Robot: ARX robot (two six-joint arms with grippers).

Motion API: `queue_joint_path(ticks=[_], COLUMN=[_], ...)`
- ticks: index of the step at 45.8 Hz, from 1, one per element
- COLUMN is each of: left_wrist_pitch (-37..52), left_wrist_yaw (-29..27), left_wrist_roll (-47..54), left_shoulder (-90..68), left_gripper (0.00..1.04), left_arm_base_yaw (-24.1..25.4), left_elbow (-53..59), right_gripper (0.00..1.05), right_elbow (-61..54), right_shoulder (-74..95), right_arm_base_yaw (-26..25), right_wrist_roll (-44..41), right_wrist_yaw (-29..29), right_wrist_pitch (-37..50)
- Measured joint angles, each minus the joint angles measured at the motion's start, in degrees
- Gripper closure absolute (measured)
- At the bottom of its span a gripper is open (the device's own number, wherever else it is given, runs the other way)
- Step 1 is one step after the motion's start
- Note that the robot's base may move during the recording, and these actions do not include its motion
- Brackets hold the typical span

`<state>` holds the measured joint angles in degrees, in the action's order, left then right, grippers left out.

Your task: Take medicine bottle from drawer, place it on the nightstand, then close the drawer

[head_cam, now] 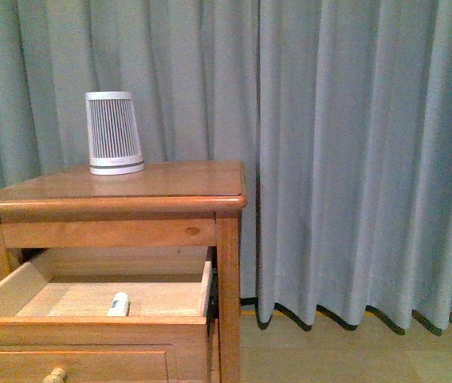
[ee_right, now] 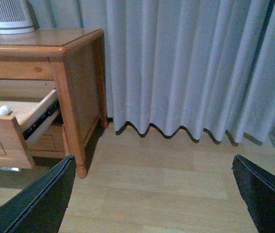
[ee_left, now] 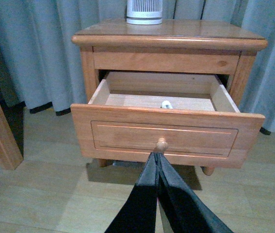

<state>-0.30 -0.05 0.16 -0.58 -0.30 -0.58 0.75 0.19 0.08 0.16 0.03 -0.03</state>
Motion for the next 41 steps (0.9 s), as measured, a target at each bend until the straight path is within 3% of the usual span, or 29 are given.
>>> queue_joint_path(ticks=[22, 33, 41], left_wrist_pitch=[0.02, 0.02, 0.02], left_wrist_yaw=[0.02, 0.09, 0.09], left_wrist_roll=[0.0, -0.04, -0.02], left_shoulder=[0.24, 0.26, 0.28], left_gripper=[1.02, 0.63, 0.24], left_arm_base_yaw=[0.0, 0.0, 0.02], left_elbow=[0.0, 0.0, 0.0], right_gripper=[0.07, 0.07, 0.07], right_elbow=[0.0, 0.0, 0.0], right_shoulder=[0.0, 0.0, 0.0], right_arm_base_yaw=[0.0, 0.0, 0.0], right_wrist_roll=[0.0, 0.0, 0.0], right_wrist_yaw=[0.02, 0.04, 0.15], right_wrist_pitch=[0.0, 0.0, 0.0])
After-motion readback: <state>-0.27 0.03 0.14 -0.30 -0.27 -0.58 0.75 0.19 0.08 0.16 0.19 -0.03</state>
